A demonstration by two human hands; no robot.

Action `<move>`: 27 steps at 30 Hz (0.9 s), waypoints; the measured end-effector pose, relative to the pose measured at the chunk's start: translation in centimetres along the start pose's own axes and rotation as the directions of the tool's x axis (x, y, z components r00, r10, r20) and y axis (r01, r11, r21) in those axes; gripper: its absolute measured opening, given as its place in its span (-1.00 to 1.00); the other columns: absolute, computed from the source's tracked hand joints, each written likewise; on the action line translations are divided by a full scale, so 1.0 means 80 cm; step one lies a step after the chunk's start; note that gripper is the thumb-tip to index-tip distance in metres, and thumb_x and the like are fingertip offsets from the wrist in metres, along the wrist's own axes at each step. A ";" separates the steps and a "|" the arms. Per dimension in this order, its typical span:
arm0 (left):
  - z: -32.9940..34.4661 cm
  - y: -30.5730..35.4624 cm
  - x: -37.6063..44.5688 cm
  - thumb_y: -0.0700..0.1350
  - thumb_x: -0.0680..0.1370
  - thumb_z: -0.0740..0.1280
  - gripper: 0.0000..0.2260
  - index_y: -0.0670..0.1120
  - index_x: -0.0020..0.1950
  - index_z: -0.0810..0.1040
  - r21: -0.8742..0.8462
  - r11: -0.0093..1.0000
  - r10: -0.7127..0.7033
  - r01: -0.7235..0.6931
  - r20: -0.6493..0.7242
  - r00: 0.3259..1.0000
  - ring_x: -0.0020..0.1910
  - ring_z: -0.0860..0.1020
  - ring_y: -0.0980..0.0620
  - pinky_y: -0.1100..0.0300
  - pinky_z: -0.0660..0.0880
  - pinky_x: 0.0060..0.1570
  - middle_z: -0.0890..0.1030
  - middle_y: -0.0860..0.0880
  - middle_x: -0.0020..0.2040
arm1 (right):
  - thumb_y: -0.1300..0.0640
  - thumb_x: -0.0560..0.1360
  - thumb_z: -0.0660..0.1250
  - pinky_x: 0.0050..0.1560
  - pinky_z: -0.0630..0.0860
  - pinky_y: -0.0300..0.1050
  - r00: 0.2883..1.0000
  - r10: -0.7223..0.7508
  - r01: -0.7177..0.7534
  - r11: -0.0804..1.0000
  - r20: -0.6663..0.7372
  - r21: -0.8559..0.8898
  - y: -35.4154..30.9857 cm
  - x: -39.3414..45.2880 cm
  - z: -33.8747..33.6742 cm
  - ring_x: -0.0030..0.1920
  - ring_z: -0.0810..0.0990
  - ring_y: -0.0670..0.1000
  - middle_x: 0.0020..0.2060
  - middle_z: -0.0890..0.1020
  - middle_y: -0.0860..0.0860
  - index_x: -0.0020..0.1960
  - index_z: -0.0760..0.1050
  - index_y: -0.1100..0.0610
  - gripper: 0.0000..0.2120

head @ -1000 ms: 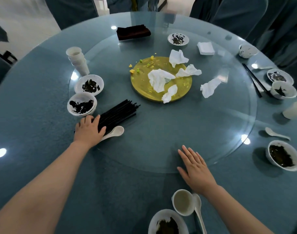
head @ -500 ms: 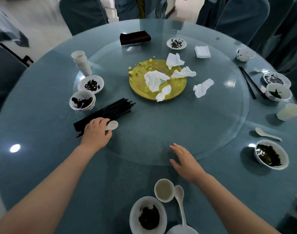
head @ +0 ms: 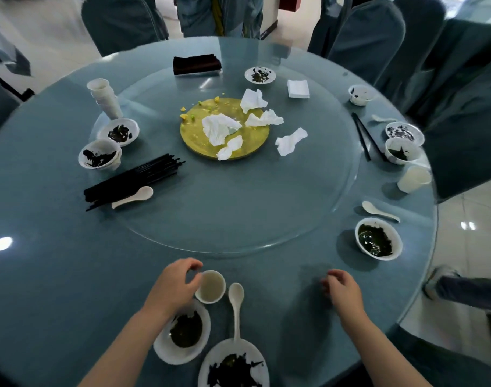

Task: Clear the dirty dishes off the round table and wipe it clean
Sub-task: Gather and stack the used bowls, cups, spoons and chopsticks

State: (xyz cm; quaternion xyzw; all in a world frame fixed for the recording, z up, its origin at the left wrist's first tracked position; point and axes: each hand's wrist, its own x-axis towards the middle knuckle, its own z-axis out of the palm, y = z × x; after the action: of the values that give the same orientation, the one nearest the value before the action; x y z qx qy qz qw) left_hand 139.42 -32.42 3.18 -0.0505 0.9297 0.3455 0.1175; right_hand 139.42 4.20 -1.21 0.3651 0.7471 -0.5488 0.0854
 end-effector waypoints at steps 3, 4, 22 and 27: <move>0.017 0.002 -0.024 -0.03 0.58 0.31 -0.81 0.08 0.18 0.50 -0.018 0.996 -0.093 0.093 -0.026 0.995 0.12 0.45 0.16 0.22 0.38 0.06 0.50 0.15 0.10 | 0.27 0.61 0.15 -0.32 0.48 -0.12 0.988 0.131 -0.115 0.978 -0.084 0.172 0.004 0.033 -0.039 -0.30 0.52 0.07 -0.22 0.58 0.16 0.22 0.40 0.35 -0.76; 0.021 0.003 -0.030 -0.03 0.58 0.30 -0.81 0.08 0.19 0.49 -0.011 0.995 -0.103 0.102 -0.030 0.994 0.11 0.45 0.16 0.21 0.38 0.05 0.50 0.15 0.10 | 0.24 0.61 0.15 -0.39 0.49 -0.16 0.984 0.146 -0.122 0.970 -0.099 0.211 0.001 0.042 -0.050 -0.33 0.51 0.06 -0.23 0.57 0.16 0.23 0.38 0.37 -0.75; 0.003 -0.016 -0.077 -0.16 0.59 0.23 -0.77 -0.01 0.23 0.54 0.007 0.963 -0.270 0.270 -0.055 0.961 0.08 0.49 0.09 0.20 0.39 0.01 0.55 0.05 0.15 | -0.09 0.61 0.16 -0.22 0.51 -0.10 0.951 0.308 -0.250 0.823 -0.031 0.510 -0.039 0.117 -0.117 -0.25 0.56 0.06 -0.19 0.57 0.12 0.26 0.36 0.20 -0.60; -0.003 -0.033 -0.086 -0.16 0.58 0.26 -0.78 0.04 0.18 0.54 0.026 0.961 -0.275 0.276 -0.033 0.961 0.02 0.51 0.14 0.25 0.40 -0.06 0.56 0.08 0.10 | 0.00 0.63 0.19 -0.27 0.50 -0.11 0.951 0.293 -0.216 0.863 -0.103 0.458 -0.054 0.129 -0.120 -0.26 0.56 0.04 -0.22 0.57 0.12 0.20 0.35 0.18 -0.73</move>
State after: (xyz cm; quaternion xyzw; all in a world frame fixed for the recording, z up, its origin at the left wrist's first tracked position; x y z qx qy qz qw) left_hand 146.48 -34.47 3.42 -0.1826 0.9204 0.3108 0.1515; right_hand 131.84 16.75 0.29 0.5158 0.5529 -0.6543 0.0087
